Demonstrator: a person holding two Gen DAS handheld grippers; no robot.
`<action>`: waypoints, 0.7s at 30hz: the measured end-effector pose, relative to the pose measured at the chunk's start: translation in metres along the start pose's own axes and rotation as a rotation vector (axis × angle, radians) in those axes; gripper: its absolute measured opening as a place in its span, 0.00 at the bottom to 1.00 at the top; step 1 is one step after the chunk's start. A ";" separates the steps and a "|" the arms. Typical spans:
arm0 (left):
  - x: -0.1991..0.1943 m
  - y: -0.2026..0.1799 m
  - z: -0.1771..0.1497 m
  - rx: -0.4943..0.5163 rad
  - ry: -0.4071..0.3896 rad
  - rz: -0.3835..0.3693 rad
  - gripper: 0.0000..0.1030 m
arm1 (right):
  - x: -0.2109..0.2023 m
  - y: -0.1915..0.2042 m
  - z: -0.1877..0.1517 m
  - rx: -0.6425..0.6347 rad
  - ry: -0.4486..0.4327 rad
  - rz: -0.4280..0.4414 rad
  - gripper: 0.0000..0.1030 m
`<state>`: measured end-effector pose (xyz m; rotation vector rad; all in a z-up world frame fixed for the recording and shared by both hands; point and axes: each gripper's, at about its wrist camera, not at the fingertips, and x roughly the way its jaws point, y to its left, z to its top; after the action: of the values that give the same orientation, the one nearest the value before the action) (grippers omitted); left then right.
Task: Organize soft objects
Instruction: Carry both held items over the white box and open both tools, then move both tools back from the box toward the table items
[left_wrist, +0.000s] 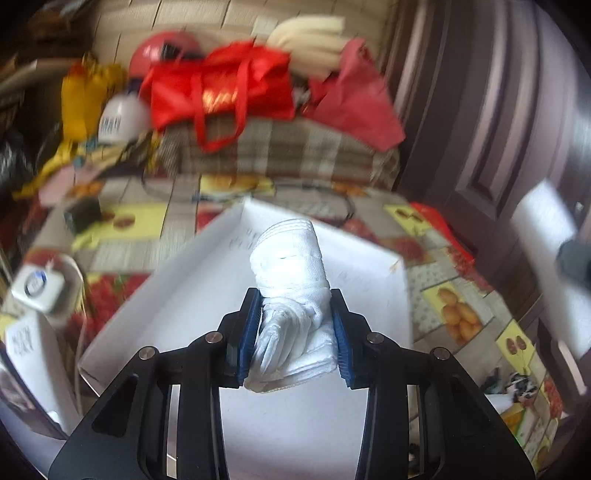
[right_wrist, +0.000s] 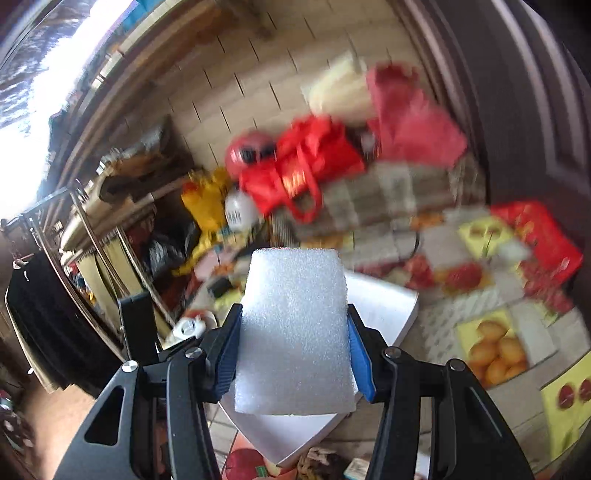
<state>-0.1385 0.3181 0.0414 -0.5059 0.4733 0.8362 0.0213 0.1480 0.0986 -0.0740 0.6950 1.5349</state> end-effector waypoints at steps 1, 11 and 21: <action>0.006 0.003 -0.003 -0.004 0.018 0.010 0.35 | 0.013 -0.004 -0.002 0.021 0.040 0.004 0.51; 0.032 0.013 -0.016 -0.024 0.104 0.112 0.37 | 0.096 -0.033 -0.031 0.153 0.232 -0.060 0.52; -0.003 0.003 -0.006 -0.004 -0.042 0.120 1.00 | 0.065 -0.045 -0.035 0.252 0.143 0.022 1.00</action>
<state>-0.1435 0.3142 0.0379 -0.4658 0.4665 0.9616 0.0429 0.1856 0.0236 0.0136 1.0003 1.4612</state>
